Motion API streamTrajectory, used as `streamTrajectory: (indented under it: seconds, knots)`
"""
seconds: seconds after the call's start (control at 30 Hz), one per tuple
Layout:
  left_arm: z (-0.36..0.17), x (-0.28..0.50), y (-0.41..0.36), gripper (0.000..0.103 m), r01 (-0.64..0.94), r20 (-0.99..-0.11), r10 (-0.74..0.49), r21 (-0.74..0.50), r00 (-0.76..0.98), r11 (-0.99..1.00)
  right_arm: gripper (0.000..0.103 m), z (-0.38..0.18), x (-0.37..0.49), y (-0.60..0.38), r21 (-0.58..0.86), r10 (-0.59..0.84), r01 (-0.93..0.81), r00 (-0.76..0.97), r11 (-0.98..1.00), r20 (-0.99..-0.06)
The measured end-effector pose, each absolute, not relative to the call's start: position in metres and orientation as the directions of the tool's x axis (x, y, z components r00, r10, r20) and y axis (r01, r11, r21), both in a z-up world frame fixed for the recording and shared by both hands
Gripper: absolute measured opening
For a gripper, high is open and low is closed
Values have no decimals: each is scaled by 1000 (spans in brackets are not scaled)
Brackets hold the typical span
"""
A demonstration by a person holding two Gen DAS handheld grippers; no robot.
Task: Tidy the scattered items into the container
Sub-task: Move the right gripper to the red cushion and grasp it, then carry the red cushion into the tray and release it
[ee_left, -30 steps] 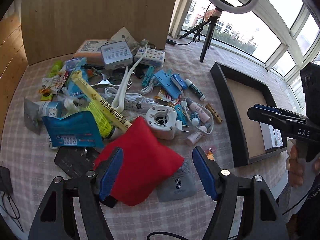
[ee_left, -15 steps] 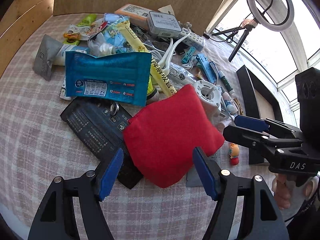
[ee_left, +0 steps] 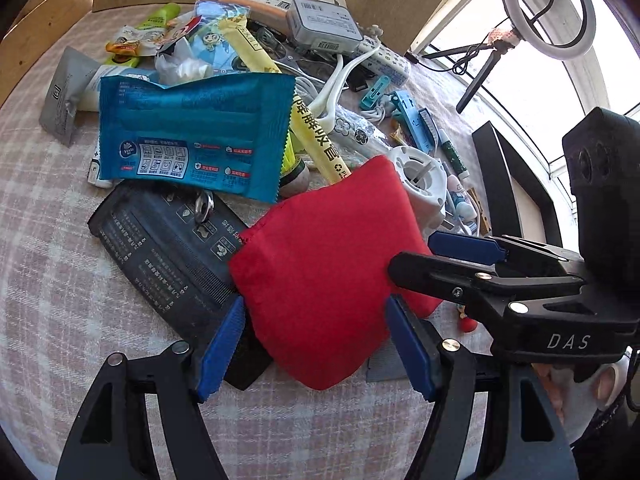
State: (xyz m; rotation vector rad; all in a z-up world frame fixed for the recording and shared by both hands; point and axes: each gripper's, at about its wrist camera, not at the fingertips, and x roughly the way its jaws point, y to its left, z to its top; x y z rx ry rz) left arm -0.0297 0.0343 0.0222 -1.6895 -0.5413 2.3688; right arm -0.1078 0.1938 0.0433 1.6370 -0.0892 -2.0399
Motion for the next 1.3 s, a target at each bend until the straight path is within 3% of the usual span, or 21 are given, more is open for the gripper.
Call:
streamTrajectory:
  seconds: [0.1,0.23,0.33,0.93,1.3]
  knots:
    - [22,-30,35,69,60,-870,360,-401,-336,-914,62,41,-109,189,383,-445,346,-120,-856,-887]
    - [23,-32,41,69,45,-869,369,-405,-329,-913,45,45,-105,179,385,-454,374,-113,-844,-884]
    - [28,-32,51,66,17,-874,356,-383,-331,-924,39,49,-100,172,359,-438,398,-126,-844,-890]
    - [56,-25,60,66,-33,-836,411,-429,-364,-903,36,74,-91,187,399,-486,376,-171,-836,-857]
    - [100,-55,131,66,-215,-815,458,-406,-355,-888,36,116,-87,268,409,-477,258,-326,-875,-816]
